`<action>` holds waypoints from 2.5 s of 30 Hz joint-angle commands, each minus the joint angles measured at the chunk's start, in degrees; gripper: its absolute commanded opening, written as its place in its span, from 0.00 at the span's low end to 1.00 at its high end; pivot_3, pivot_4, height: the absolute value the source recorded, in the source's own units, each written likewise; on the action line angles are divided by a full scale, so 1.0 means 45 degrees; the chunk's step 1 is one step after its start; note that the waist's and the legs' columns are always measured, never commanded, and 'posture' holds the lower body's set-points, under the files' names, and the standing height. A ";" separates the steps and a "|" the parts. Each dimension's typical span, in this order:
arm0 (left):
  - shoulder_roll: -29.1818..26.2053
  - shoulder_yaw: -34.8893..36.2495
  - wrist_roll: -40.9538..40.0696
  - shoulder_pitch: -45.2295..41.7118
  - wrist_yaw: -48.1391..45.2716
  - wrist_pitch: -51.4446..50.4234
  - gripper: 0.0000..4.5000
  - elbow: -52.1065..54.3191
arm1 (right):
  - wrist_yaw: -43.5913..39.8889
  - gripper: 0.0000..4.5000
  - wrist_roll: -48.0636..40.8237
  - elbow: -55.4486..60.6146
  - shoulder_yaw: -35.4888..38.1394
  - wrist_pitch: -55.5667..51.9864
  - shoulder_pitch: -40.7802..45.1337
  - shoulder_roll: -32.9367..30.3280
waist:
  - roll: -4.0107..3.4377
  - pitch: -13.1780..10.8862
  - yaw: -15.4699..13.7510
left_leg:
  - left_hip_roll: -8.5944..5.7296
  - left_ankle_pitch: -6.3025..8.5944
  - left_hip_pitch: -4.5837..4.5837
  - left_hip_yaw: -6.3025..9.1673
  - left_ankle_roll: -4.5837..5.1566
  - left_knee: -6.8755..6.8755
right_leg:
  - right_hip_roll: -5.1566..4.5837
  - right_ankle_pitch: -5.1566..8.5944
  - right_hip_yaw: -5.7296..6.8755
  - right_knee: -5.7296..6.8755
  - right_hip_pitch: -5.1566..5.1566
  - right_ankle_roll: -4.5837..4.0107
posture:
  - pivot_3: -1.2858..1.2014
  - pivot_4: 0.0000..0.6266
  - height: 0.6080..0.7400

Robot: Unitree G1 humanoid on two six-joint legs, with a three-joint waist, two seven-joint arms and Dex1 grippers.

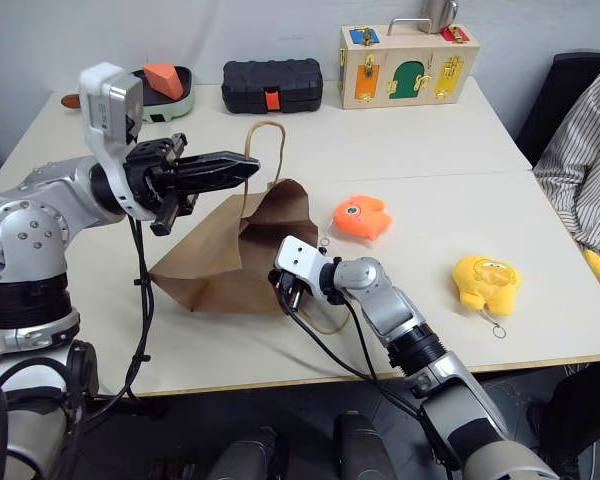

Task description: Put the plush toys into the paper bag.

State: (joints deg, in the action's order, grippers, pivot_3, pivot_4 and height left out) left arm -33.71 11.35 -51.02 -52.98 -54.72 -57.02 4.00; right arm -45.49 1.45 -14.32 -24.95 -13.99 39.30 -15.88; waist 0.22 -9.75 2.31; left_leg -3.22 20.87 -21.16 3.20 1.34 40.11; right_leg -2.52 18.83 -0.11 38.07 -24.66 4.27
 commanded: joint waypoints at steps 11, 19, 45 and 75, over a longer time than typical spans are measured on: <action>-0.0561 -0.0572 0.0544 0.0355 -0.0488 0.1358 0.00 0.0442 | 0.0142 0.02 0.0578 0.0411 0.0261 -0.0777 -0.0604 -0.0288 | -0.0042 0.0026 -0.0032 | -0.0006 0.0000 0.0023 0.0002 -0.0001 -0.0008 | -0.0003 0.0000 0.0000 -0.0001 0.0016 0.0000 | 0.52 0.24 1.00; -0.0590 -0.1312 0.1624 0.1404 -0.0777 0.2705 0.00 0.0317 | -0.0998 0.02 -0.3334 0.5662 0.2923 -0.4058 -0.1272 -0.0631 | -0.0051 0.0024 -0.0126 | -0.0010 -0.0005 -0.0014 0.0013 -0.0009 -0.0008 | -0.0004 0.0000 0.0000 -0.0015 -0.0001 0.0000 | 0.52 0.24 1.00; -0.0905 -0.1419 0.1987 0.1284 -0.1204 0.2923 0.00 0.0167 | 0.1696 0.99 0.1436 -0.4143 0.1857 0.1267 0.2702 -0.2126 | -0.0052 0.0022 -0.0067 | -0.0010 -0.0005 -0.0017 -0.0012 -0.0009 -0.0026 | -0.0001 0.0000 -0.0028 -0.0016 -0.0030 -0.0001 | 0.52 0.24 1.00; -0.0574 -0.0692 0.1077 0.0452 -0.0546 0.2077 0.00 -0.0237 | -0.1137 0.03 0.0765 0.5719 0.1707 0.4225 -0.0045 -0.3809 | -0.0053 0.0008 -0.0171 | -0.0023 0.0000 -0.0034 0.0007 -0.0010 -0.0013 | 0.0001 0.0000 -0.0033 -0.0016 -0.0060 -0.0001 | 0.52 0.24 1.00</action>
State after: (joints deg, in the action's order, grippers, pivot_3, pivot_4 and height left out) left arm -36.25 7.02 -44.90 -50.20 -57.32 -47.48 1.51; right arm -51.64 2.92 11.42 -16.76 1.53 37.98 -33.29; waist -0.02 -9.71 1.54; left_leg -3.32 20.87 -21.30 3.23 1.29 40.04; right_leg -2.52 18.83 -0.25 38.00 -24.93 4.27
